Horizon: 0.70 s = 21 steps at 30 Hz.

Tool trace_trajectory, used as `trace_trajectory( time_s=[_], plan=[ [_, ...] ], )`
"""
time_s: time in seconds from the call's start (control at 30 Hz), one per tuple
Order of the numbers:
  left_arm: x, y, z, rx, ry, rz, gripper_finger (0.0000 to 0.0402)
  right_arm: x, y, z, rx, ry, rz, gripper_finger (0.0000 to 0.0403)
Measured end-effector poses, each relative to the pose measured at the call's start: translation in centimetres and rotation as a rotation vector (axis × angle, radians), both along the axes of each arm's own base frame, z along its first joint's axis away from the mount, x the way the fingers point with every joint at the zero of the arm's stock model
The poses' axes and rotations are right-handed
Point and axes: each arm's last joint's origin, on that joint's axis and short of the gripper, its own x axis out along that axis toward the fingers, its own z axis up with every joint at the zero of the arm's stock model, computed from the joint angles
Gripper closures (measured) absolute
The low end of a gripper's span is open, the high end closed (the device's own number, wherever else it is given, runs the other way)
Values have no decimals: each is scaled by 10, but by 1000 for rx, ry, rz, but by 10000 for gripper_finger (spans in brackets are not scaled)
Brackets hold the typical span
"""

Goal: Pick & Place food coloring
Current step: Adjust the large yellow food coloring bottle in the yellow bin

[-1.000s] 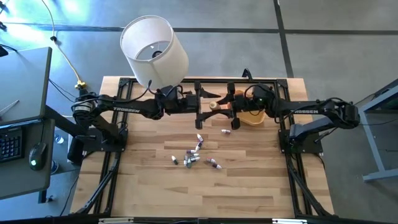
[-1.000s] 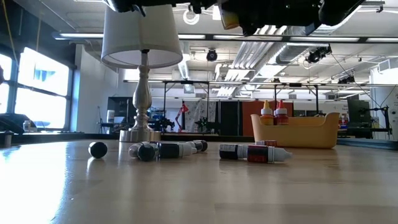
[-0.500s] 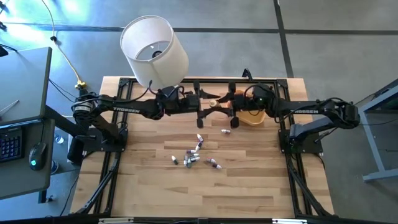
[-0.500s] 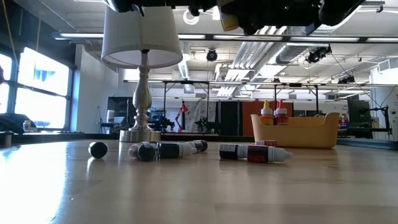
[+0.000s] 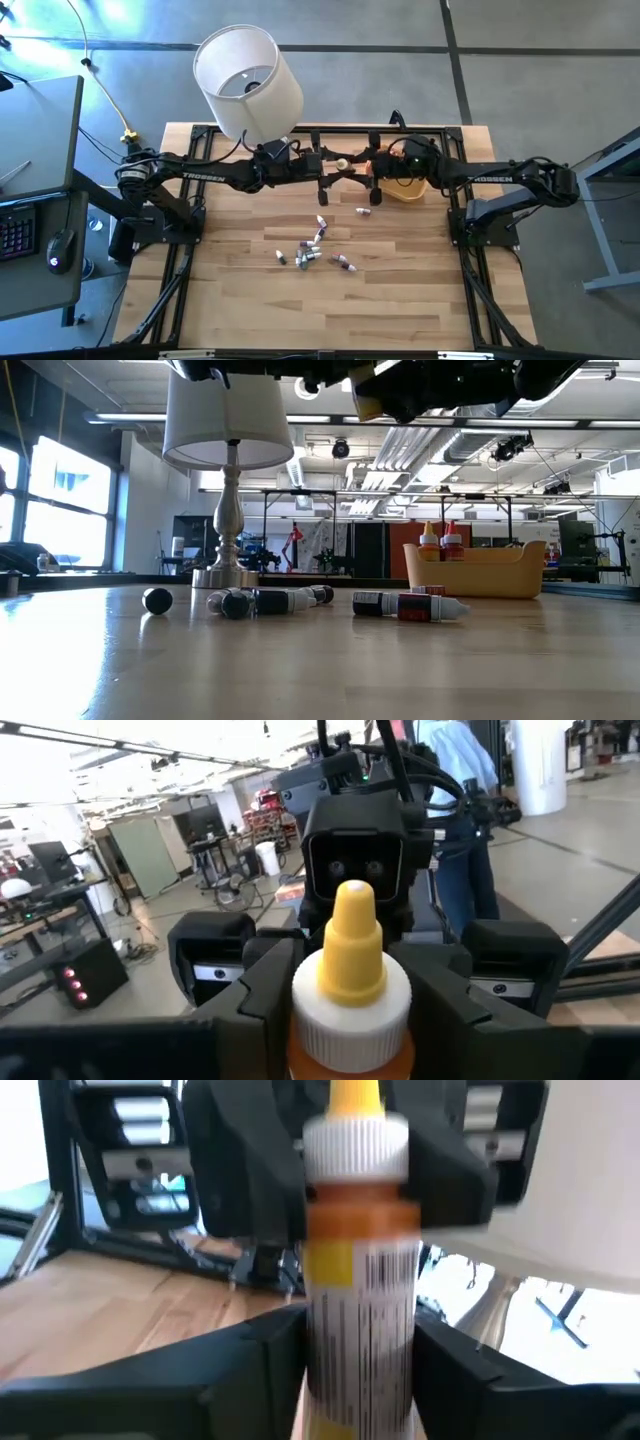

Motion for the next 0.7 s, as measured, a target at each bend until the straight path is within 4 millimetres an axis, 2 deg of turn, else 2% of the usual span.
trace_trajectory(
  time_s=[0.17, 0.37, 0.53, 0.7],
  plan=[
    [0, 0, -3, -2, 28, 19, 272, -1, -1, -11, 30, 114, -35, 224],
    [0, 4, -4, -11, 44, 102, 274, -10, -3, -35, 136, 358, -239, 218],
    [16, 7, -24, -45, 30, 93, 274, -27, -2, -48, 187, 572, -425, 217],
    [43, 21, -45, -98, 48, 143, 275, -55, 14, -41, 202, 686, -535, 223]
  ],
)
